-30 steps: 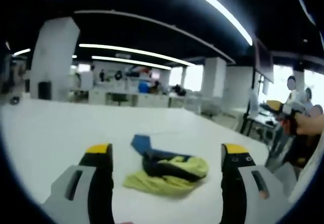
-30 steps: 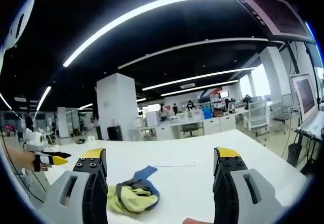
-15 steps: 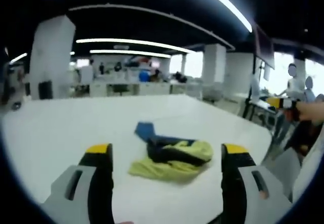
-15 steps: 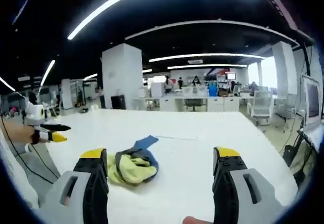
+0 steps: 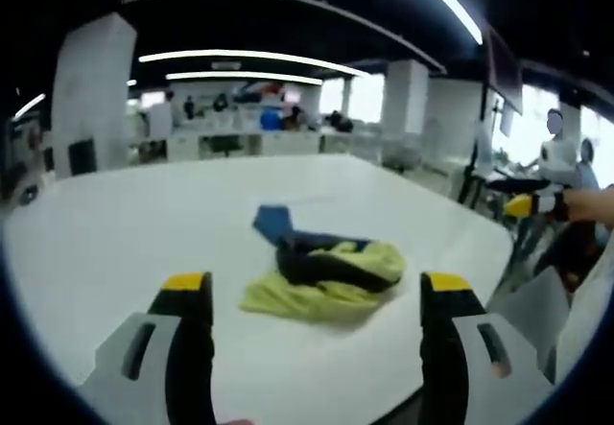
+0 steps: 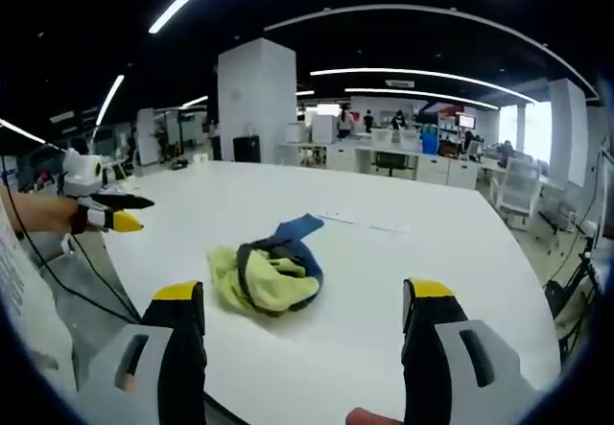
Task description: Fold the garment on the visible template until the final outline fits inside the template.
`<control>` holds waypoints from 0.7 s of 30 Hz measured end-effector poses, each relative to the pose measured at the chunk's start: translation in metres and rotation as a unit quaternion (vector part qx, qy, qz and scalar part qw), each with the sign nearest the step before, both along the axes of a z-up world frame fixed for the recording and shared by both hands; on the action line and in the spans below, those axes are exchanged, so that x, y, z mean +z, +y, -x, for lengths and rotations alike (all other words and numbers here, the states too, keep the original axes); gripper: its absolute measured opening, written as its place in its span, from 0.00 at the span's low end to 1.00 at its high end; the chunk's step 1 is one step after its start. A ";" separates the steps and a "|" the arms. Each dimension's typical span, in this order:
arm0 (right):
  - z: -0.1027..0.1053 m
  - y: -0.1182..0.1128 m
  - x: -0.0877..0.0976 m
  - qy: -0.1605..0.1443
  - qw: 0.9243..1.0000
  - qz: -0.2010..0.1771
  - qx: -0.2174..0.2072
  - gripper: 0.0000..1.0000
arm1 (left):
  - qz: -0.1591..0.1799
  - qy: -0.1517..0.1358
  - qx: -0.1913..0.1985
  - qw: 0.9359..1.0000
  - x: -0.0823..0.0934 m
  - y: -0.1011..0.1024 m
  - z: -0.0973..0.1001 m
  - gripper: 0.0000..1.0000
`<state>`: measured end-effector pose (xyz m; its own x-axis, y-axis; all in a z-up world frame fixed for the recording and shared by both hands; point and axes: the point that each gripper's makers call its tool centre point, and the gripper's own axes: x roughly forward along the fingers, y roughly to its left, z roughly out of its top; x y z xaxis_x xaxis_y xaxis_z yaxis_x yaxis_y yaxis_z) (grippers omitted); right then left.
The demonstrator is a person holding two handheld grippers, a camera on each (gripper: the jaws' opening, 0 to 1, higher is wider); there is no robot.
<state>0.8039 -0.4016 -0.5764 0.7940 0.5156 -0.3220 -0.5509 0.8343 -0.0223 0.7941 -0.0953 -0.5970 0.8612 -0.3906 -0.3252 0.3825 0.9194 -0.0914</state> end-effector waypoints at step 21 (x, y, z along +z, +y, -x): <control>-0.009 0.003 -0.032 0.031 0.999 0.007 0.014 0.84 | -0.038 0.036 -0.084 0.995 -0.044 -0.039 -0.027 0.80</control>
